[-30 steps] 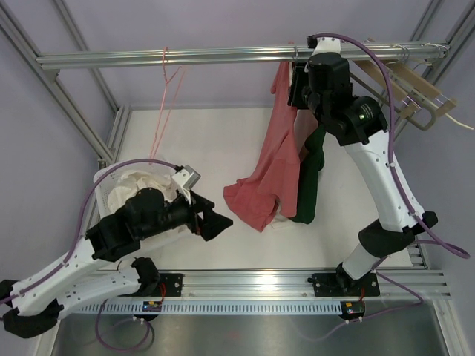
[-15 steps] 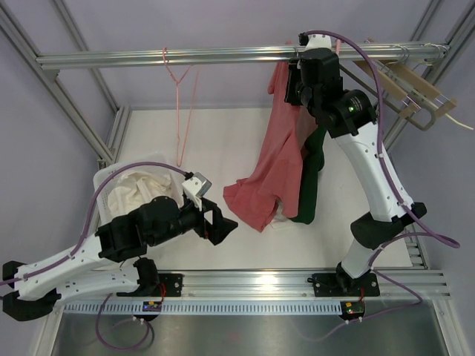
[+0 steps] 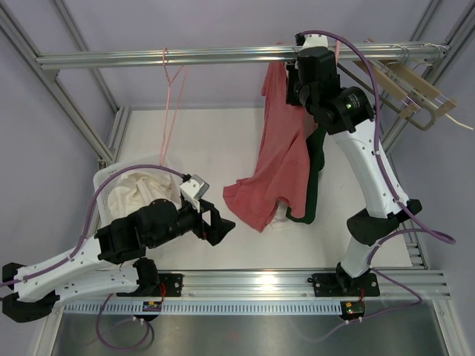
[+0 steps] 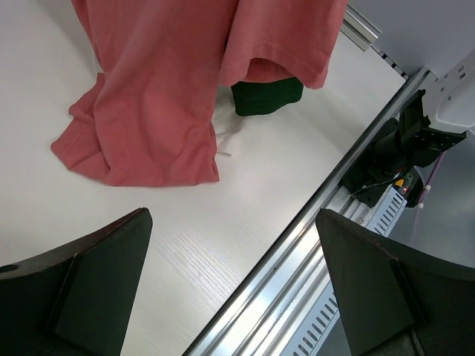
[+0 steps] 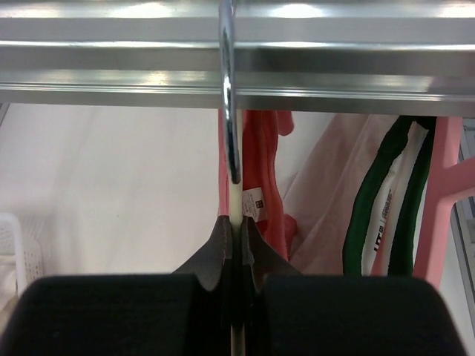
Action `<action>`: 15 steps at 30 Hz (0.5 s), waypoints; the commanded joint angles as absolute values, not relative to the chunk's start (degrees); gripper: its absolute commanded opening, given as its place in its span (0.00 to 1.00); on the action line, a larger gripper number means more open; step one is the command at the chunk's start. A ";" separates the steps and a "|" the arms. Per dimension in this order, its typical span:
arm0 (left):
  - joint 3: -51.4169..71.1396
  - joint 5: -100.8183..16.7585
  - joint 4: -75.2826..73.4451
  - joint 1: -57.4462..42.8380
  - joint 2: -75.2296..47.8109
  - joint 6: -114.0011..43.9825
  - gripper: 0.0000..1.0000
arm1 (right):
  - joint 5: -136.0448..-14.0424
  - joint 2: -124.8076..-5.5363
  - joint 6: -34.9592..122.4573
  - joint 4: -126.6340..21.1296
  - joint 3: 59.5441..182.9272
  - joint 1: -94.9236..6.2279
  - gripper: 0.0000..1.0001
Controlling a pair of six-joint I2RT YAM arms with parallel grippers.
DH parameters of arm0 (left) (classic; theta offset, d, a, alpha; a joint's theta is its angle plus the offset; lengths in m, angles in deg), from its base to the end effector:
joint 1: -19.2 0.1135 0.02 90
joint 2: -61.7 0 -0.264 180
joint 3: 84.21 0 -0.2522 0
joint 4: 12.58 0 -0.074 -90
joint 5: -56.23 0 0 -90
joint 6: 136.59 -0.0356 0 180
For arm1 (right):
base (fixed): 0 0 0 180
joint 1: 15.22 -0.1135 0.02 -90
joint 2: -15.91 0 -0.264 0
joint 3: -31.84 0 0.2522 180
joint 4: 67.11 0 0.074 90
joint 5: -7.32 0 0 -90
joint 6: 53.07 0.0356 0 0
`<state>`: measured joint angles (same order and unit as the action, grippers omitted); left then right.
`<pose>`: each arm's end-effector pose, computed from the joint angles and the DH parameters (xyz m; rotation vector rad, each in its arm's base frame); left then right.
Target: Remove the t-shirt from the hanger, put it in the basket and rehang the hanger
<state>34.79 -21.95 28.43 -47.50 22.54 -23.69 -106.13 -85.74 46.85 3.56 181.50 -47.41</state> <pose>0.0669 -0.1369 0.3383 0.6058 1.8993 -0.8501 0.2957 0.1694 0.5184 -0.1100 1.9299 0.0874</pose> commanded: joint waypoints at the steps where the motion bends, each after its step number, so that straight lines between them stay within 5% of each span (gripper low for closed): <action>1: 34.66 -19.79 24.83 -47.87 23.81 -24.18 0.99 | -106.77 -83.85 43.53 0.89 183.41 -47.04 0.00; 15: 34.66 -19.53 24.83 -47.86 24.17 -24.44 0.99 | -103.42 -69.09 39.57 -21.97 165.76 -47.04 0.00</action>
